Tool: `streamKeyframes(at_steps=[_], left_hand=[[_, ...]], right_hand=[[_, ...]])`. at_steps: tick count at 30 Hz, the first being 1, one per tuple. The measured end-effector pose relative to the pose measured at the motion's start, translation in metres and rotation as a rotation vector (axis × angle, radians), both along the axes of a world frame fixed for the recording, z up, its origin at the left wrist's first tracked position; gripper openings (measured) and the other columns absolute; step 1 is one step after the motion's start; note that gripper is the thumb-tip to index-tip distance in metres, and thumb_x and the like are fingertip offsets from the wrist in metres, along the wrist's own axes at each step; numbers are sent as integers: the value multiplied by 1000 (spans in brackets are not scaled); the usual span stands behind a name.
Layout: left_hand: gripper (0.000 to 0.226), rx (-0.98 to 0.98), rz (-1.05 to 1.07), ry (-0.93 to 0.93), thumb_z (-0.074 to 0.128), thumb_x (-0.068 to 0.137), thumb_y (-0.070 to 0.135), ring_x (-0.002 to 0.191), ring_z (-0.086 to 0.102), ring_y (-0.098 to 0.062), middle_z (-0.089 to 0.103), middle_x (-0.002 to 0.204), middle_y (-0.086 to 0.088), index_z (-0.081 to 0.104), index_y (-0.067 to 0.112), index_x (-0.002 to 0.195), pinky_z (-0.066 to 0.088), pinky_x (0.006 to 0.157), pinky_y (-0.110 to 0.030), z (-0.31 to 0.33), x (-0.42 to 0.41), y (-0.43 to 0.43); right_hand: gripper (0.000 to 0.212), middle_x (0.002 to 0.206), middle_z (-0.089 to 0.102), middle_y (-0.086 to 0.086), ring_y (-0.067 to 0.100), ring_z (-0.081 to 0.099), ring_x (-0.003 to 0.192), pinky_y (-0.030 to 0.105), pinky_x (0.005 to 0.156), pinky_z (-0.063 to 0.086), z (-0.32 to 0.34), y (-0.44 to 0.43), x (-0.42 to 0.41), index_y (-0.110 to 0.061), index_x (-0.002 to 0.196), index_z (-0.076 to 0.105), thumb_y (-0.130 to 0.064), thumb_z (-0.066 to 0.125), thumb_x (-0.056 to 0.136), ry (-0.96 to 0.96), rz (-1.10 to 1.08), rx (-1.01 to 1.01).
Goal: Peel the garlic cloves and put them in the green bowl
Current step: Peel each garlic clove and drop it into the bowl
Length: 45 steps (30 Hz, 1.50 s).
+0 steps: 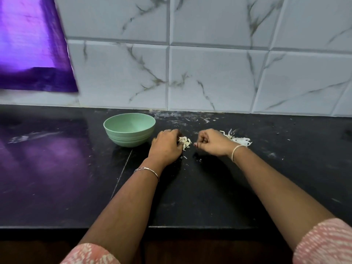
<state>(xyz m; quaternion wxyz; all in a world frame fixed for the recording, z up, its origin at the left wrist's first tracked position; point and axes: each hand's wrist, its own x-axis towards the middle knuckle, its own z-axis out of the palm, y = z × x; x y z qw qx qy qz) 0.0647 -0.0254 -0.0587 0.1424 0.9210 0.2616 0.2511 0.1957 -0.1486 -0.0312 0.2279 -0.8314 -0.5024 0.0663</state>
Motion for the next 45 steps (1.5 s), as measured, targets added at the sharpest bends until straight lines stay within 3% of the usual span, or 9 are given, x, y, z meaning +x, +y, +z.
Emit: streamKeyframes(at_steps=[3,8,13,18,24,31,35,38,45], left_hand=[[30,-7,-1,-9,57,90,29,116,52,-26,60,117,-3,59,20,119,45,93,-45,1,0,1],[50,-7,-33,-42,67,83,32,121,48,-25,54,124,-4,52,20,130,45,96,-45,0,2,0],[54,-15,-147,-175,76,78,33,117,53,-18,55,122,2,54,27,127,46,95,-44,-1,6,1],[28,-110,-260,-393,75,80,17,83,61,-4,61,94,13,66,28,104,52,80,-34,3,12,-9],[26,-209,-258,-564,80,79,22,77,64,-8,67,88,10,62,41,84,52,70,-25,4,13,-11],[10,-339,-213,-526,68,90,19,79,63,-5,67,84,13,66,26,84,43,67,-8,5,15,-9],[1,-421,-162,-413,64,92,17,83,66,-18,65,83,8,63,17,91,52,78,-28,1,17,-4],[15,-380,-167,-352,62,88,4,80,61,-11,67,90,8,64,19,91,48,76,-19,3,14,-5],[21,-618,-506,-75,65,80,1,63,46,-20,61,68,0,71,20,87,36,55,-28,38,-20,-12]], right_hand=[[22,60,51,-1,7,41,51,18,49,33,21,0,-4,-20,72,57,-24,65,93,325,7,392],[20,60,54,-4,6,42,50,21,50,33,-11,7,-4,-21,72,58,-22,66,91,125,-13,64],[12,75,59,-8,1,49,67,10,66,39,-4,2,-4,-16,86,63,-23,61,95,469,-30,563],[24,78,56,2,8,45,68,18,64,36,-9,2,-5,-20,79,65,-31,55,98,616,-61,556],[29,76,57,3,6,44,64,7,52,37,-9,6,-12,-16,77,68,-35,57,96,667,-104,592],[26,75,58,0,1,44,59,6,55,37,-13,12,-18,-4,95,68,-28,57,97,645,-139,698],[14,74,56,1,5,45,59,7,45,35,-14,14,-16,-5,96,63,-19,58,97,612,-169,688],[13,71,56,0,7,46,58,7,42,34,-14,12,-12,-6,94,62,-16,56,98,589,-196,683],[34,65,59,-1,9,51,60,24,65,42,-14,9,-1,-13,69,62,-33,57,97,522,-241,664]])
